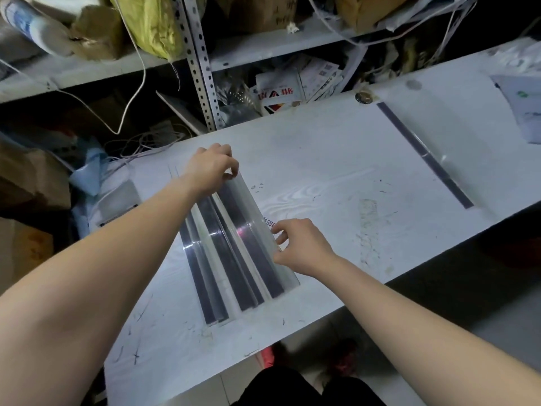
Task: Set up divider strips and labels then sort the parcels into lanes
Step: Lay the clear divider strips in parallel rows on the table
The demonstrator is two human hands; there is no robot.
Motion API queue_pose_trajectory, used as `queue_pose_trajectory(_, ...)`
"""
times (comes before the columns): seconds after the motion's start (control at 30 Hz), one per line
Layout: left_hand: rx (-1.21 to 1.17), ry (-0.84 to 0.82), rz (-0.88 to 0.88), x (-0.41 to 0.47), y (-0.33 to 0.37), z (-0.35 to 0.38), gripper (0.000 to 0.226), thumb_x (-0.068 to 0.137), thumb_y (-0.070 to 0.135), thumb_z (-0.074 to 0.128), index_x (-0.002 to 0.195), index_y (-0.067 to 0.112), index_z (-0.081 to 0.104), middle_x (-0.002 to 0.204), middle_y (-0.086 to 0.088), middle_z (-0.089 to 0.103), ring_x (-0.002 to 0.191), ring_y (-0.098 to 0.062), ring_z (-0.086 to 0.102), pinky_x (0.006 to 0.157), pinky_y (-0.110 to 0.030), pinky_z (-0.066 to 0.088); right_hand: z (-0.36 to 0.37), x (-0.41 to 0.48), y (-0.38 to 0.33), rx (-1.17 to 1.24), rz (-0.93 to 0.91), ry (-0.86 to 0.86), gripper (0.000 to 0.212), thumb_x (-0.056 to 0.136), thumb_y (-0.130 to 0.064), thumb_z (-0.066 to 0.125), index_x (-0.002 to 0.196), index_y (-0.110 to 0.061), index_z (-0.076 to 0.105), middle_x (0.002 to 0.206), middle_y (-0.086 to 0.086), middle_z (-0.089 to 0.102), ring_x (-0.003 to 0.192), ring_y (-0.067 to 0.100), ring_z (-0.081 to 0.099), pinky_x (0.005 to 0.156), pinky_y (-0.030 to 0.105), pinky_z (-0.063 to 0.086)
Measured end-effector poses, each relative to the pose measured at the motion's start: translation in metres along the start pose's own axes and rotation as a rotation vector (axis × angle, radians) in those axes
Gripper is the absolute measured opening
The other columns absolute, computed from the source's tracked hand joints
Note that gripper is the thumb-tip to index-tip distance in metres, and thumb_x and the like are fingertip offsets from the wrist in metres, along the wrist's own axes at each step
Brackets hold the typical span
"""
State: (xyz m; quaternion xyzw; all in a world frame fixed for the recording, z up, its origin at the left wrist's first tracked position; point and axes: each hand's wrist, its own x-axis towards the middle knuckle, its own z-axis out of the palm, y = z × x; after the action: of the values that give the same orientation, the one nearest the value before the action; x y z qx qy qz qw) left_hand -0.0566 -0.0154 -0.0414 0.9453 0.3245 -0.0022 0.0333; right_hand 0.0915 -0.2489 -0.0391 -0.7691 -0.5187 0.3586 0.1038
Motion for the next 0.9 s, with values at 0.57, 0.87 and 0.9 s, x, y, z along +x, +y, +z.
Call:
queue_pose_trajectory(0.57, -0.251, 0.041, -0.038, -0.015, -0.029, 0.013, 0.023, 0.084, -0.008, 0.074, 0.080, 0.014, 0.067, 0.104, -0.007, 0.065, 0.102, -0.034, 0.062, 0.087, -0.050, 0.053, -0.003, -0.008, 0.020, 0.142, 0.072, 0.043, 0.030, 0.095, -0.047, 0.057, 0.107, -0.026, 0.076, 0.100, -0.007, 0.073, 0.091, 0.016, 0.067, 0.084, 0.038, 0.058)
queue_pose_trajectory(0.87, -0.269, 0.069, -0.084, 0.000, -0.018, 0.005, 0.009, 0.093, 0.000, 0.068, 0.090, 0.009, 0.069, 0.103, -0.014, 0.064, 0.125, -0.034, 0.054, 0.094, -0.039, 0.043, -0.004, -0.016, 0.033, -0.008, 0.042, 0.067, 0.038, 0.097, -0.012, 0.054, 0.131, -0.020, 0.068, 0.115, 0.002, 0.071, 0.102, 0.022, 0.068, 0.088, 0.033, 0.056)
queue_pose_trajectory(0.9, -0.262, 0.086, -0.072, 0.004, -0.016, 0.004, 0.010, 0.093, 0.000, 0.069, 0.089, 0.009, 0.069, 0.097, -0.009, 0.061, 0.109, -0.033, 0.057, 0.086, -0.037, 0.044, -0.007, -0.017, 0.036, -0.015, 0.035, 0.072, 0.038, 0.098, -0.011, 0.053, 0.132, -0.020, 0.068, 0.116, 0.002, 0.071, 0.102, 0.022, 0.068, 0.088, 0.033, 0.056)
